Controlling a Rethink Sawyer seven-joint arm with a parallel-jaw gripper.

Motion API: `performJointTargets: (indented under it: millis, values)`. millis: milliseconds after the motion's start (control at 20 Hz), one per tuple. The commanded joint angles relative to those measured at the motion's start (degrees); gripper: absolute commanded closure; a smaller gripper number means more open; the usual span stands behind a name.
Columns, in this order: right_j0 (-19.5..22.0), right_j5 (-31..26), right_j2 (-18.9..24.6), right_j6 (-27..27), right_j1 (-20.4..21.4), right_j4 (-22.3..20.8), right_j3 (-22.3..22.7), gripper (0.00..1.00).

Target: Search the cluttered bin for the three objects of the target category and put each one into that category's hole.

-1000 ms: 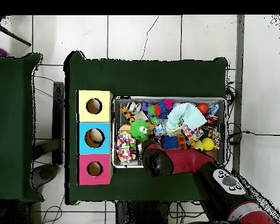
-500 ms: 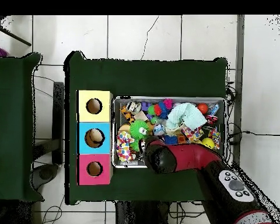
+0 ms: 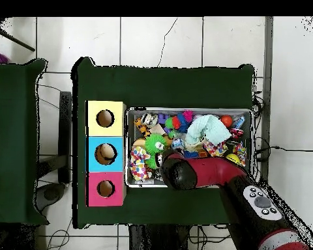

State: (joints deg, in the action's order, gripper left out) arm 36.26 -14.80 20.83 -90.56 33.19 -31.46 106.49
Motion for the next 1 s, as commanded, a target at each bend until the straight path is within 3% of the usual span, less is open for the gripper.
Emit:
performJointTargets:
  millis: [50, 350, 650, 1000]
  values:
    - [-2.58, 5.16, 2.31, -1.20, -3.38, -4.77, -7.28, 0.00]
    - [-4.11, 9.33, 0.31, -3.37, -4.90, -5.90, -8.89, 0.00]
    - [-3.24, 8.92, 1.76, -2.14, -6.71, -5.89, -10.99, 0.00]
    - [-5.33, 7.91, 2.33, -6.71, -7.33, -1.36, -8.88, 0.00]
